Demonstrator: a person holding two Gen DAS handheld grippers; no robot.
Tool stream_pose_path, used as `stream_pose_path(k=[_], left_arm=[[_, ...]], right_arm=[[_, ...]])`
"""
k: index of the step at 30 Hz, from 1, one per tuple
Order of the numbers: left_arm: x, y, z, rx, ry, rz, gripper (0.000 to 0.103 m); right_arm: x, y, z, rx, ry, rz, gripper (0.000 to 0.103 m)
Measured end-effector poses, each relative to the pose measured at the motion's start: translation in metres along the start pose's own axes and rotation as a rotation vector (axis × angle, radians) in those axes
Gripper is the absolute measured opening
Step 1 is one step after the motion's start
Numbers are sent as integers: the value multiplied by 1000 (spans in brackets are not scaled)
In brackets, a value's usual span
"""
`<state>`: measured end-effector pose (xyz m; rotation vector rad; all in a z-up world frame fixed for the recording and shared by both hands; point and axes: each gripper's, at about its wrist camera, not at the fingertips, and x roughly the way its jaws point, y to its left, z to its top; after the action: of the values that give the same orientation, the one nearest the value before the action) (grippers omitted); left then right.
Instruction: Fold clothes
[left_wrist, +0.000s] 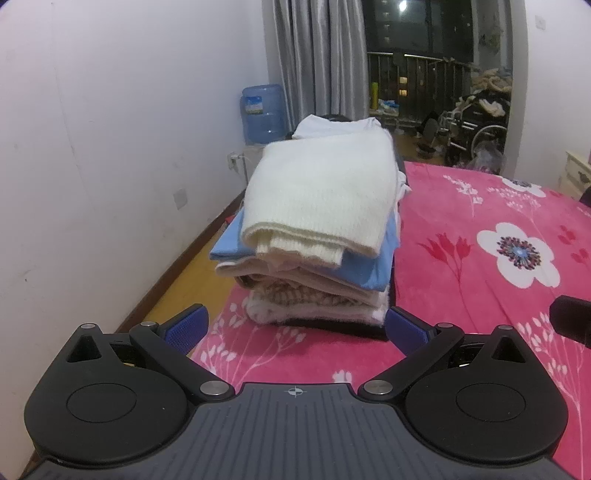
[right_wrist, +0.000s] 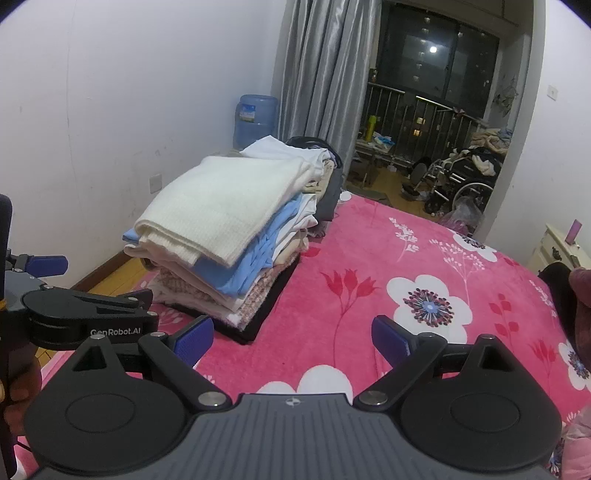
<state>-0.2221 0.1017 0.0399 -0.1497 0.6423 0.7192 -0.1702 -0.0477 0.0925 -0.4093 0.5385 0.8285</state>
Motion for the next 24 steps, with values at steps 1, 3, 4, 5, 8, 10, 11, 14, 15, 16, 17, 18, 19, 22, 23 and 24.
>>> stream_pose_path(k=[1,3,4,5,8,10,11,14,15,16,17,18,19,22,23,24], left_arm=[[0,0,0,0,1,0,103],[0,0,0,-1,2,1,103],[0,0,0,-2,2,2,103],[0,0,0,-3,3,2,103],[0,1,-1,-4,6,2,103],[1,1,-1,-5,9,2,103],[1,1,-1,-6,10,1,103],[1,1,-2,-6,13,0,103],[1,0,-2,-6,13,-1,103],[1,0,-2,-4,13,-2,103],[1,0,-2,-4,14,-2,103],[1,0,-3,-3,14,-3,103],[1,0,-3,-3,15,-3,103],[1,-1,-4,-3,18,-4,103],[1,-1,-4,-4,20,-3,103],[1,-1,-5,-5,21,-2,103]], right_arm=[[0,0,0,0,0,0,95],[0,-1,0,1,-1,-2,96],[-1,-2,0,2,-1,-2,96],[-1,-2,0,2,-1,-3,96],[0,-1,0,0,0,-2,96],[0,-1,0,-1,1,-2,96],[0,-2,0,-1,1,-2,96],[1,-2,0,-1,3,-2,96],[1,-2,0,-1,4,-3,96],[2,-1,-1,0,4,-3,96],[2,-1,-1,0,4,-3,96],[2,-1,-1,-1,4,-3,96],[1,-1,-1,-2,4,-2,96],[1,-1,-1,-1,5,-1,96],[1,-2,-1,-1,5,-1,96],[1,-2,-1,0,6,-1,96]])
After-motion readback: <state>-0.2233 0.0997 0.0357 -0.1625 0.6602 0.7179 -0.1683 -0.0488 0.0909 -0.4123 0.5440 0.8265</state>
